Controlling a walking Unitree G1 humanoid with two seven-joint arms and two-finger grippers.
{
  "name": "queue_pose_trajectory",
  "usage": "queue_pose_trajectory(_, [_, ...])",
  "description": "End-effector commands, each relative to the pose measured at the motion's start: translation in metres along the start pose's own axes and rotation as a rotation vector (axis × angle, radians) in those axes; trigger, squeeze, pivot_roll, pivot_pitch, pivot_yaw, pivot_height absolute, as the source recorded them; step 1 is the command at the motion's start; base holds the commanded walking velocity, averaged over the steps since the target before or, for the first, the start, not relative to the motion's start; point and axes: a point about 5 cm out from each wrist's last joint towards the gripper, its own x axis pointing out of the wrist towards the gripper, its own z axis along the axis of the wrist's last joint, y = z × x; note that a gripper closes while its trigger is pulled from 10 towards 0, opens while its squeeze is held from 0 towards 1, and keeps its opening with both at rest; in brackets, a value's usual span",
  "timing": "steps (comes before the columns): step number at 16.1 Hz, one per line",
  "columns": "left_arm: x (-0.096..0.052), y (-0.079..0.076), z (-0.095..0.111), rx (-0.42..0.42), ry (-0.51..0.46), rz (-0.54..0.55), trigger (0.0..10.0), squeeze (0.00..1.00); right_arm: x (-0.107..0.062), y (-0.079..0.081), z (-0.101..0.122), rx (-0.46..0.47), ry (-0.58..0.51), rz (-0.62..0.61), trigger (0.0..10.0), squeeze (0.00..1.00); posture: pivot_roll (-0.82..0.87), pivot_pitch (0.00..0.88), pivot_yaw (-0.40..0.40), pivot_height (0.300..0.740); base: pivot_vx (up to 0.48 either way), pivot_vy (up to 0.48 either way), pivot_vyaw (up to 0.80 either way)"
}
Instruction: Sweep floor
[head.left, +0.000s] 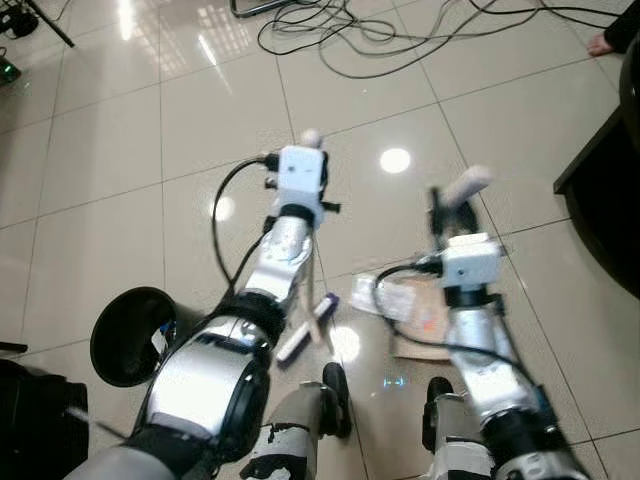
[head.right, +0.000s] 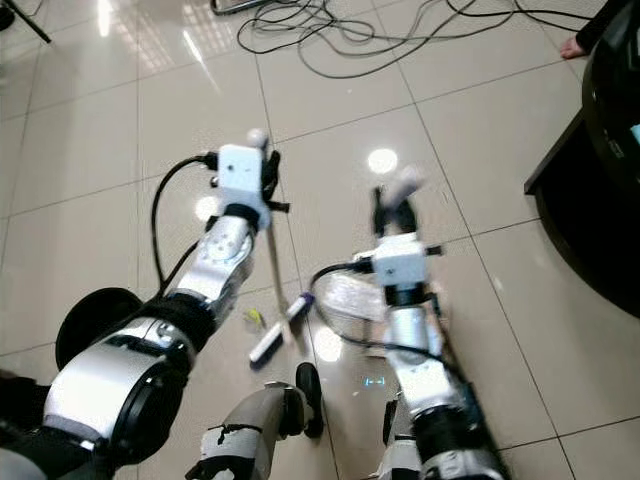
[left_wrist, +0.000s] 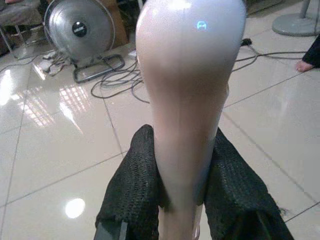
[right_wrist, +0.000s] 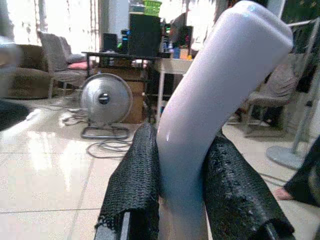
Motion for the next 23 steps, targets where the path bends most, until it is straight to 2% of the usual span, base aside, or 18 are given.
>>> queue_pose_trajectory(1, [0.0,0.003,-0.003,-0.037,0.023,0.032,10.0,0.0,-0.01,0.017,-0.003,0.054,0.049,0.03,10.0,0.0,0.06,0.368,0.266,0.74,0.0,0.0,0.0])
queue_pose_trajectory(4, [0.005,-0.002,0.007,-0.091,-0.009,0.022,10.0,0.0,-0.013,0.037,0.001,0.094,0.054,0.079,10.0,0.0,0.06,0.36,0.259,0.74,0.0,0.0,0.0])
queue_pose_trajectory(5, [0.007,-0.003,0.014,-0.102,-0.039,0.005,10.0,0.0,-0.019,0.049,0.003,0.113,0.066,0.12,10.0,0.0,0.06,0.351,0.254,0.74,0.0,0.0,0.0])
queue_pose_trajectory(7, [0.008,-0.006,0.017,-0.117,-0.054,-0.017,10.0,0.0,-0.023,0.052,0.003,0.119,0.074,0.133,10.0,0.0,0.06,0.348,0.253,0.74,0.0,0.0,0.0])
queue_pose_trajectory(8, [0.009,-0.009,0.02,-0.153,-0.066,-0.056,10.0,0.0,-0.026,0.054,0.002,0.122,0.082,0.14,10.0,0.0,0.06,0.346,0.251,0.74,0.0,0.0,0.0])
queue_pose_trajectory(10, [0.006,-0.021,0.022,-0.214,-0.103,-0.213,10.0,0.0,-0.028,0.052,-0.002,0.118,0.1,0.139,10.0,0.0,0.07,0.338,0.242,0.74,0.0,0.0,0.0])
queue_pose_trajectory(11, [0.004,-0.021,0.021,-0.204,-0.116,-0.255,10.0,0.0,-0.026,0.049,-0.004,0.116,0.107,0.128,10.0,0.0,0.07,0.331,0.237,0.74,0.0,0.0,0.0])
queue_pose_trajectory(12, [0.003,-0.018,0.021,-0.189,-0.12,-0.264,10.0,0.0,-0.025,0.046,-0.004,0.118,0.11,0.116,10.0,0.0,0.07,0.331,0.237,0.74,0.0,0.0,0.0])
queue_pose_trajectory(17, [0.013,0.021,0.031,-0.053,-0.129,-0.198,10.0,0.0,-0.015,0.024,-0.005,0.142,0.096,0.053,10.0,0.0,0.05,0.282,0.202,0.74,0.0,0.0,0.0])
queue_pose_trajectory(19, [0.017,0.031,0.042,-0.025,-0.151,-0.209,10.0,0.0,-0.014,0.014,-0.005,0.15,0.096,0.024,10.0,0.0,0.05,0.267,0.194,0.74,0.0,0.0,0.0])
queue_pose_trajectory(23, [0.028,0.053,0.066,-0.021,-0.166,-0.196,10.0,0.0,-0.016,0.005,-0.006,0.189,0.09,0.005,10.0,0.0,0.06,0.215,0.181,0.74,0.0,0.0,0.0])
